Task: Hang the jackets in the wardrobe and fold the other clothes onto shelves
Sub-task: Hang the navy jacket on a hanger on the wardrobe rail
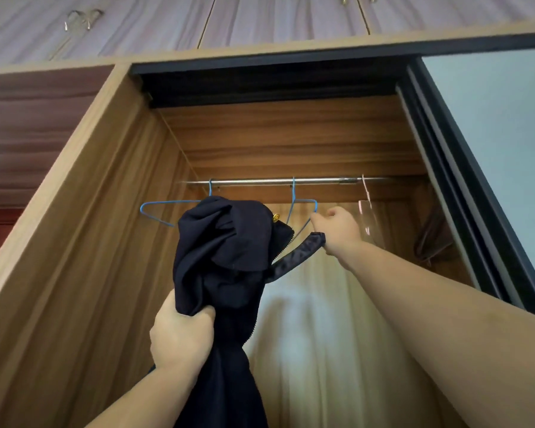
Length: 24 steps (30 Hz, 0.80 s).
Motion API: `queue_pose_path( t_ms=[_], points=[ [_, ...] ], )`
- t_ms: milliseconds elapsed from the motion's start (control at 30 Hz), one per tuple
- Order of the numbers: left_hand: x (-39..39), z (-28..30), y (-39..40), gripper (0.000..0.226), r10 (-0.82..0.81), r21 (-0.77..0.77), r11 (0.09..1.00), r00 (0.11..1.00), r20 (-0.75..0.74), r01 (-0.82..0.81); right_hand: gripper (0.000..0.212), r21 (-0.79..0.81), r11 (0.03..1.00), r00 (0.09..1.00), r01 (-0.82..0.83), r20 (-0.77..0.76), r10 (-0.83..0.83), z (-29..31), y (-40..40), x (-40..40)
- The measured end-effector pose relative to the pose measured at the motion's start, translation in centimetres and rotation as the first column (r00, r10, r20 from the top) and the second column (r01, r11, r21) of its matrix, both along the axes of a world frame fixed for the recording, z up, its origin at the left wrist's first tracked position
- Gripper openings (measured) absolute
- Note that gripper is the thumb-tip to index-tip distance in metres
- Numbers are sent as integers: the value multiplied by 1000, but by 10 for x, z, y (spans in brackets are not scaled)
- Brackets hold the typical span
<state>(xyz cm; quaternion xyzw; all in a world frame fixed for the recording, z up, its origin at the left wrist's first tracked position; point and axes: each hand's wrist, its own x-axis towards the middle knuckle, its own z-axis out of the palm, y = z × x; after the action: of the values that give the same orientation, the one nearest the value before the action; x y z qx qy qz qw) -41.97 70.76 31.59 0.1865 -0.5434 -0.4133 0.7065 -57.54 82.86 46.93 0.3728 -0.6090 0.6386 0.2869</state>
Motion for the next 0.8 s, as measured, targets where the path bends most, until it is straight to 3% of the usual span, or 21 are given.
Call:
queue_pose_path(
  t_ms=[133, 267, 433, 600, 800],
  points=[
    [-30, 19, -20, 17, -28, 16, 999, 999, -17, 28, 52, 36, 999, 998, 35, 44, -36, 37, -20, -15],
    [-55, 31, -37, 19, -78, -6, 997, 997, -24, 78, 34, 24, 987, 968, -160, 199, 152, 63, -35, -18],
    [-74, 43, -60, 19, -114, -32, 993, 993, 8, 114, 22, -12, 983, 941, -181, 289, 176, 87, -49, -22],
    [-78, 42, -78, 21, -122, -55, 991, 992, 42, 124, 16, -132, 991, 982, -29, 184, 53, 93, -59, -26],
    [-65, 35, -93, 20, -139, -71, 988, 990, 21, 141, 25, -153, 988, 980, -22, 192, 52, 78, -63, -23]
  ],
)
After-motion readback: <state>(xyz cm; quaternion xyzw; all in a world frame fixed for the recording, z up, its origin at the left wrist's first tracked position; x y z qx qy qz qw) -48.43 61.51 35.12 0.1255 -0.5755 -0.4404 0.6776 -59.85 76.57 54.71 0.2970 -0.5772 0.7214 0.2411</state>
